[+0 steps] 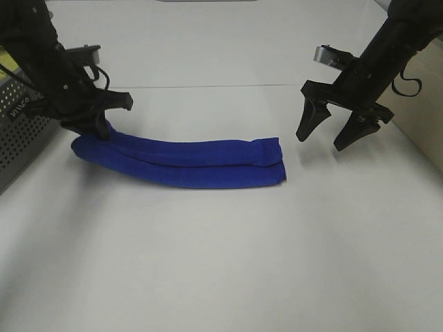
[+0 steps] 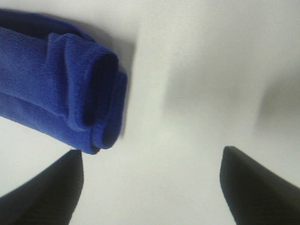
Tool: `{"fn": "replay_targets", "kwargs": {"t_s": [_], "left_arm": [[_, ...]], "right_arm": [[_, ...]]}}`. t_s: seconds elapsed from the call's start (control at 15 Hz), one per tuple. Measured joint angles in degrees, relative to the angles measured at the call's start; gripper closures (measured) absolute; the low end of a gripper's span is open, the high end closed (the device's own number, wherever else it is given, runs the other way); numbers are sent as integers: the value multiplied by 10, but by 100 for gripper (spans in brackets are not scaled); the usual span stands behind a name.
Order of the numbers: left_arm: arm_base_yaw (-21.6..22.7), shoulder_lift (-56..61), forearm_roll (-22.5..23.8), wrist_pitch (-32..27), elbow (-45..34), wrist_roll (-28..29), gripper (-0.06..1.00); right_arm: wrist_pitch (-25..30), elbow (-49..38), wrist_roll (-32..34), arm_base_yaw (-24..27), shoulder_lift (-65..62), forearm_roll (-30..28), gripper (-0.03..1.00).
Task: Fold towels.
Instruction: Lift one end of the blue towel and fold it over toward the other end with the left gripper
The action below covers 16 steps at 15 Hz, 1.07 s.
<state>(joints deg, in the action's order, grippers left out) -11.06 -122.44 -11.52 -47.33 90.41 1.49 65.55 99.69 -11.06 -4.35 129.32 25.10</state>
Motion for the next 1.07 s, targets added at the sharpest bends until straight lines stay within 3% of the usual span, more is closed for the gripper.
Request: {"fn": "replay_targets", "kwargs": {"t_s": [0.07, 0.2, 0.4, 0.47, 0.6, 0.8, 1.07], "left_arm": [[0, 21, 19, -41, 30, 17, 87], [0, 28, 7, -90, 77, 31, 87], [-17, 28, -100, -108, 120, 38, 87], [-26, 28, -113, -106, 121, 38, 87], [-64, 26, -148, -85, 121, 44, 87], [-123, -3, -159, -15, 121, 70, 87], [-156, -56, -175, 60, 121, 95, 85]], "right_arm": [[0, 0, 0, 0, 0, 0, 19], [0, 0, 0, 0, 0, 0, 19], [0, 0, 0, 0, 0, 0, 19], [0, 0, 0, 0, 0, 0, 19], [0, 0, 0, 0, 0, 0, 19], [1, 0, 0, 1, 0, 0, 19], [1, 0, 0, 1, 0, 0, 19]]}}
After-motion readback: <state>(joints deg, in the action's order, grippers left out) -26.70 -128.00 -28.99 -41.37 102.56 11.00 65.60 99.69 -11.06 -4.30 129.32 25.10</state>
